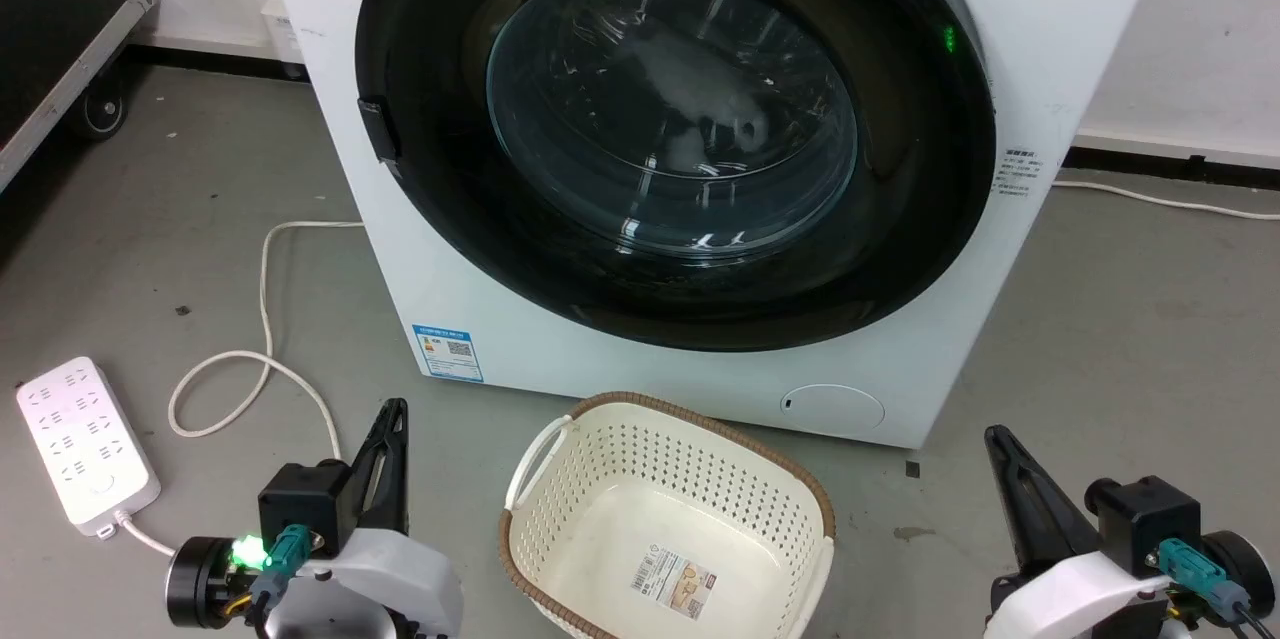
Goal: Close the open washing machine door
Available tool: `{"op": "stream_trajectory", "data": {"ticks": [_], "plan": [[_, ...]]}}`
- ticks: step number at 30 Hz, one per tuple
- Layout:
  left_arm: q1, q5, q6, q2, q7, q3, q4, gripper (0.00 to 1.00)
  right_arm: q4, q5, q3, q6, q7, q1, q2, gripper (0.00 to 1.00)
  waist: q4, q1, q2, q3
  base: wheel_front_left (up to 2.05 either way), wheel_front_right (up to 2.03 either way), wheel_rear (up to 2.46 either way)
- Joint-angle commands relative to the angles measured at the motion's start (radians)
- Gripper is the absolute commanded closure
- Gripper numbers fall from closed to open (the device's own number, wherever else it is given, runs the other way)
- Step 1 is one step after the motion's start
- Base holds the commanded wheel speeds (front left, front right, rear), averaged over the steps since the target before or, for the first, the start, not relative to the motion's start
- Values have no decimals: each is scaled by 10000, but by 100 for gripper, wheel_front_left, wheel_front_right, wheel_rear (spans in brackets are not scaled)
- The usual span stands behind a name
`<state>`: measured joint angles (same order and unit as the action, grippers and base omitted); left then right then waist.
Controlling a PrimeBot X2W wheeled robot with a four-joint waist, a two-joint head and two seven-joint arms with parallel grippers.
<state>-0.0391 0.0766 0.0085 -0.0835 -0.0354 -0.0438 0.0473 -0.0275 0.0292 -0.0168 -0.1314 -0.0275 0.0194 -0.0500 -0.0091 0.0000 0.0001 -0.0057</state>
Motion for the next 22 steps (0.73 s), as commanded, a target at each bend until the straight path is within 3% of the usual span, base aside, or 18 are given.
{"op": "stream_trajectory", "data": {"ticks": [1,22], "plan": [[188,-161,-40,54,54,91,-117,100,93,-92,41,6,61,-136,-2,100,8,0,-1,5,0,0,0],[391,-766,-85,333,354,438,-473,100,275,-292,168,7,275,-194,-3,100,91,0,-1,57,0,0,0]]}}
